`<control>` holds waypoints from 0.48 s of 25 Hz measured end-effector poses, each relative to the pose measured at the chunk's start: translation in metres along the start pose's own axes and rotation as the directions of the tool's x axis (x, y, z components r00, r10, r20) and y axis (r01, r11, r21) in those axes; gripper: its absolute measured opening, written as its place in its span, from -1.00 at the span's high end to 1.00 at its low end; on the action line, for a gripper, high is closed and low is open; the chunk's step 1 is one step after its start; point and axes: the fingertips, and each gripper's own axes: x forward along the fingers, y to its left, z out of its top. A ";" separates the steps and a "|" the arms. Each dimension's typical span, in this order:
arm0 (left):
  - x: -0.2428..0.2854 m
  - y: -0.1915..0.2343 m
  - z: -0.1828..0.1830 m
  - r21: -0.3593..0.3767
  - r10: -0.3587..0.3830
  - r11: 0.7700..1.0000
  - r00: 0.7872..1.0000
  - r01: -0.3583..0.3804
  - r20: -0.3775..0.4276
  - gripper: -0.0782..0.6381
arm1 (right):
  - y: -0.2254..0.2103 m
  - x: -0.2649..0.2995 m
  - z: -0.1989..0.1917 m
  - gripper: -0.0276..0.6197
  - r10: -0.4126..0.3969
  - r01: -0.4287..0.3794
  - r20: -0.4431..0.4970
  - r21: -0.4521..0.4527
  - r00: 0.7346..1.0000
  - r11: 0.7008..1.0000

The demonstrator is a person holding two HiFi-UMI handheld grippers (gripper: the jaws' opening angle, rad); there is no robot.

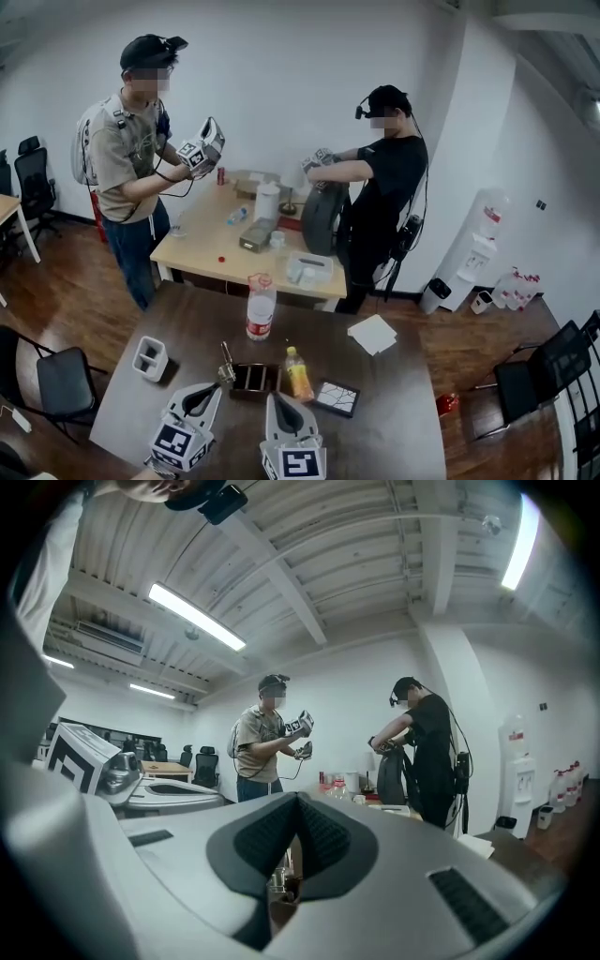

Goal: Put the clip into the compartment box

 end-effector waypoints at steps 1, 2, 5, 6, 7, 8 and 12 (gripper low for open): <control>-0.002 0.000 0.000 0.003 -0.005 1.000 1.000 0.005 0.006 0.74 | 0.003 -0.001 0.000 0.92 -0.002 0.002 -0.001 -0.002 1.000 1.000; -0.005 0.000 0.002 0.008 -0.011 1.000 1.000 0.011 0.012 0.74 | 0.007 -0.002 0.001 0.92 -0.005 0.005 -0.002 0.000 1.000 1.000; -0.015 -0.003 0.007 0.037 -0.043 0.998 0.999 0.042 0.025 0.74 | 0.019 -0.008 0.004 0.92 -0.016 0.016 -0.006 0.002 1.000 1.000; -0.018 -0.004 0.008 0.044 -0.053 0.998 0.998 0.052 0.021 0.74 | 0.023 -0.009 0.004 0.92 -0.020 0.020 -0.007 -0.001 1.000 1.000; -0.022 -0.004 0.009 0.047 -0.060 0.997 0.998 0.059 0.018 0.74 | 0.027 -0.010 0.004 0.92 -0.025 0.025 -0.006 -0.002 1.000 1.000; -0.026 -0.004 0.009 0.050 -0.064 0.997 0.998 0.062 0.022 0.74 | 0.032 -0.011 0.003 0.92 -0.029 0.029 -0.006 -0.002 1.000 1.000; -0.046 -0.009 0.013 0.066 -0.084 0.995 0.995 0.081 0.053 0.75 | 0.040 -0.020 0.000 0.92 -0.064 0.064 0.032 -0.023 0.997 0.998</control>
